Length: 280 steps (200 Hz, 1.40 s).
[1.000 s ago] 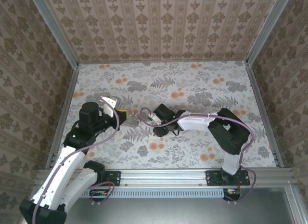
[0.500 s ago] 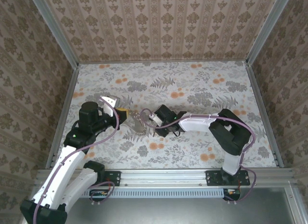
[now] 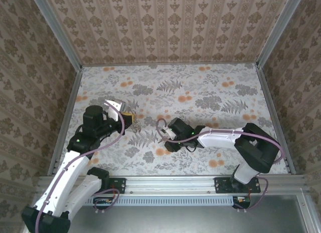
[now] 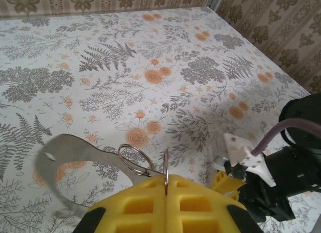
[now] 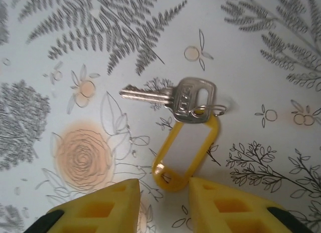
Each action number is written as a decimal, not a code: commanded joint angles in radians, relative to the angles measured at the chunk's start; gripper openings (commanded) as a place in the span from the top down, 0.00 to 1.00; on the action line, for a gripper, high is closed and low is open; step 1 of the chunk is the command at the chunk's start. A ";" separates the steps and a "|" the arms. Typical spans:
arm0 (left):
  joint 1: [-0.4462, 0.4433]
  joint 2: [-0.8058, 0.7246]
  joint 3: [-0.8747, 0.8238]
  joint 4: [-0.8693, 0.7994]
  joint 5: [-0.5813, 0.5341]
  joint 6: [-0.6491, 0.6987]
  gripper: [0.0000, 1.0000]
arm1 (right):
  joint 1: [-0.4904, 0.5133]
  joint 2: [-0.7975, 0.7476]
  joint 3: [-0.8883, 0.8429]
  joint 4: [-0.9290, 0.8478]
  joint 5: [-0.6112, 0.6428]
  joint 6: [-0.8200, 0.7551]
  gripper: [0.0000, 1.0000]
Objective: Put the keys on the keyring
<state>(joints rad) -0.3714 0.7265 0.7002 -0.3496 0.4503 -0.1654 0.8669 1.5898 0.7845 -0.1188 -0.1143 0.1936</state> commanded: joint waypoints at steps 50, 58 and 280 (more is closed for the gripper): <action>0.010 -0.030 -0.001 0.027 0.025 -0.025 1.00 | -0.034 0.057 0.175 -0.139 0.061 -0.129 0.60; 0.010 -0.032 0.003 0.022 0.021 -0.022 1.00 | -0.034 0.062 0.186 -0.140 0.052 -0.123 0.58; 0.009 -0.044 0.002 0.024 0.004 -0.019 1.00 | 0.036 0.220 0.298 -0.211 0.218 -0.037 0.58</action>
<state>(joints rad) -0.3702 0.7036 0.7002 -0.3511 0.4488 -0.1658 0.8978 1.7935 1.0546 -0.3000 0.0658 0.1383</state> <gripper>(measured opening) 0.055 0.428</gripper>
